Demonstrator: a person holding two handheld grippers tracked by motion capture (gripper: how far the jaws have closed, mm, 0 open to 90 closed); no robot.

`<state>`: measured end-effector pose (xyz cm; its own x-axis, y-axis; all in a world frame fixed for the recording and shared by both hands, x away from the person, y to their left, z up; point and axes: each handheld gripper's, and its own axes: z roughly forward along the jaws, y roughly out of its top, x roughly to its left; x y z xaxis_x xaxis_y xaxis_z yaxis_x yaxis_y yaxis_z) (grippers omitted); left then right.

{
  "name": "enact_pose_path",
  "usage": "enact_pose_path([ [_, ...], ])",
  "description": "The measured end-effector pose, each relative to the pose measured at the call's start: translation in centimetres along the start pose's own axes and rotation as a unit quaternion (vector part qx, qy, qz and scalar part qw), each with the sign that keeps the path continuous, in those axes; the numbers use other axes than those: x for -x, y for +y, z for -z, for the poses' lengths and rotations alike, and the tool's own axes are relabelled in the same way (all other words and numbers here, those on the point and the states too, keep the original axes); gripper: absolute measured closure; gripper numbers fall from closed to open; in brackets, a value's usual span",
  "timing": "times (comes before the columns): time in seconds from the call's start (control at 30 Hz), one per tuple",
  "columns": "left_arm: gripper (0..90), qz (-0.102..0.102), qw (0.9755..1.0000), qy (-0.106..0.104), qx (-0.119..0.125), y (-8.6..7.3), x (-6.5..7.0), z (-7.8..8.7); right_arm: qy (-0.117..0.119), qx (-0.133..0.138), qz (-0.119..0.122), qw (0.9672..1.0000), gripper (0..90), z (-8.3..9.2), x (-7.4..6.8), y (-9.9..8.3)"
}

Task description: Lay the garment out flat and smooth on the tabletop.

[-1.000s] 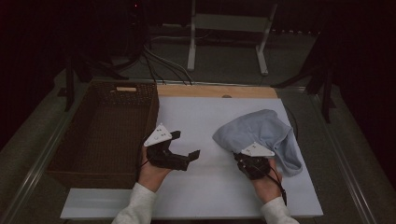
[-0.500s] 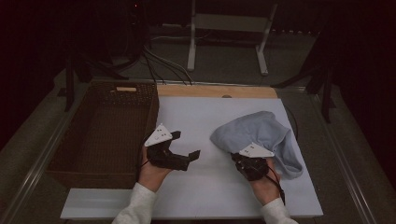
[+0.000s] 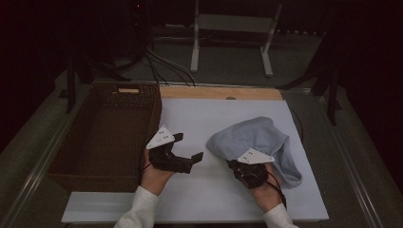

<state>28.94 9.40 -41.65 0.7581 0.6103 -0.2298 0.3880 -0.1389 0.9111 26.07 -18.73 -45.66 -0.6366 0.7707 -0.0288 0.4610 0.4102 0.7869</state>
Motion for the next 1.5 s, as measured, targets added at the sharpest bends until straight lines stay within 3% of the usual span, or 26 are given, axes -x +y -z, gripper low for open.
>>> enact_pose_path([
  [0.33,0.2,0.002,1.0000,0.001,0.001,0.0,-0.1,0.0,0.028,0.008,0.009,0.9995,87.1,0.4,-1.1,0.4],
  [0.43,0.2,0.003,1.0000,0.001,0.001,0.0,-0.1,0.0,0.042,0.016,0.028,0.9986,87.1,0.5,-1.8,0.5],
  [0.73,0.1,0.003,1.0000,0.001,0.001,-0.1,-0.1,0.0,0.071,0.014,0.047,0.9963,87.1,0.3,-3.1,0.6],
  [0.9,0.2,0.003,1.0000,0.001,0.001,0.0,-0.1,0.0,0.102,0.019,0.054,0.9932,87.2,0.2,-3.7,0.7],
  [1.07,0.2,0.003,1.0000,0.002,0.001,0.0,-0.1,0.0,0.137,0.012,0.088,0.9866,87.2,0.1,-4.7,0.6],
  [1.13,0.1,0.002,1.0000,0.001,0.001,0.0,-0.1,0.1,0.141,0.002,0.088,0.9861,81.1,-0.3,-4.9,0.5],
  [1.23,0.2,0.004,1.0000,0.002,0.003,0.0,-0.1,0.1,0.170,-0.011,0.092,0.9810,65.4,-0.4,-5.0,0.4],
  [1.5,0.2,0.004,1.0000,0.002,0.003,0.0,-0.1,0.1,0.189,-0.019,0.093,0.9775,53.8,-0.1,-5.2,0.4],
])
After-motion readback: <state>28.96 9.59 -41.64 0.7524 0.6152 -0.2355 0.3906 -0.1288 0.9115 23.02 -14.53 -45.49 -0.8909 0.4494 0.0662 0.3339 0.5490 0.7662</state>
